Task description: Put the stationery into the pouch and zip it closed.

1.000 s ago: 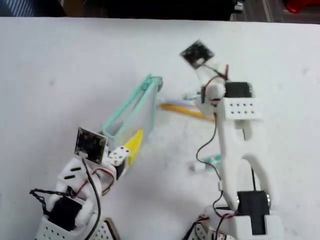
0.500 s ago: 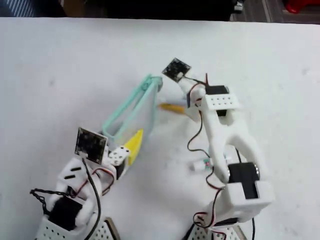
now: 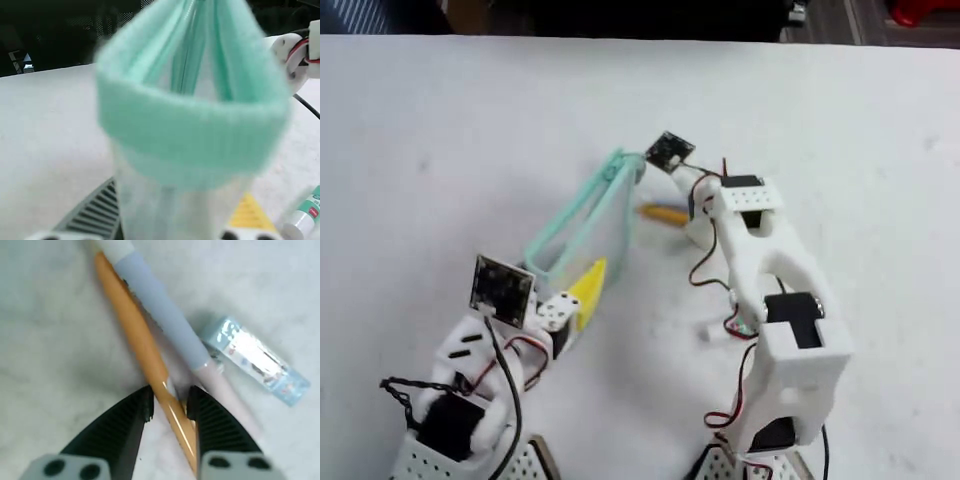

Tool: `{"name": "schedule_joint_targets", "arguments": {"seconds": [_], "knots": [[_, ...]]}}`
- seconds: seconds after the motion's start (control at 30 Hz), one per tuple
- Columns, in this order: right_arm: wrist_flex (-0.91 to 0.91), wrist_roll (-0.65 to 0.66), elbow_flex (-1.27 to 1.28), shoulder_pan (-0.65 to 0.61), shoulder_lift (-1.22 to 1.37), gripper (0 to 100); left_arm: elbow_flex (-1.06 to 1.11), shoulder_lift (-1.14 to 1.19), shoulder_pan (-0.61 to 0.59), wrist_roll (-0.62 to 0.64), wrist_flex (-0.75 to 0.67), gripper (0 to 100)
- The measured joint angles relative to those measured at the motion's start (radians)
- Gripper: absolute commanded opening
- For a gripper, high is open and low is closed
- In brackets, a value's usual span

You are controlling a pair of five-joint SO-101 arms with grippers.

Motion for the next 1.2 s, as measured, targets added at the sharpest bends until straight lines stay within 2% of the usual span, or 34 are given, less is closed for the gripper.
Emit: {"name": "schedule_joint_targets", "arguments": {"seconds": [0.1,0.4,0.63,1.2], "knots": [[-0.003,0.002,0.000,0.000,0.000,1.0,0.000,0.000,0.000,0.000,0.000,19],[0.000,0.005,-0.006,0.000,0.000,1.6,0.000,0.000,0.000,0.000,0.000,19],[0.121,0.000,-0.012,0.000,-0.038,1.6,0.000,0.000,0.000,0.000,0.000,19],[0.436,-0.009,-0.011,-0.002,-0.634,1.6,0.000,0.000,0.000,0.000,0.000,20]]}}
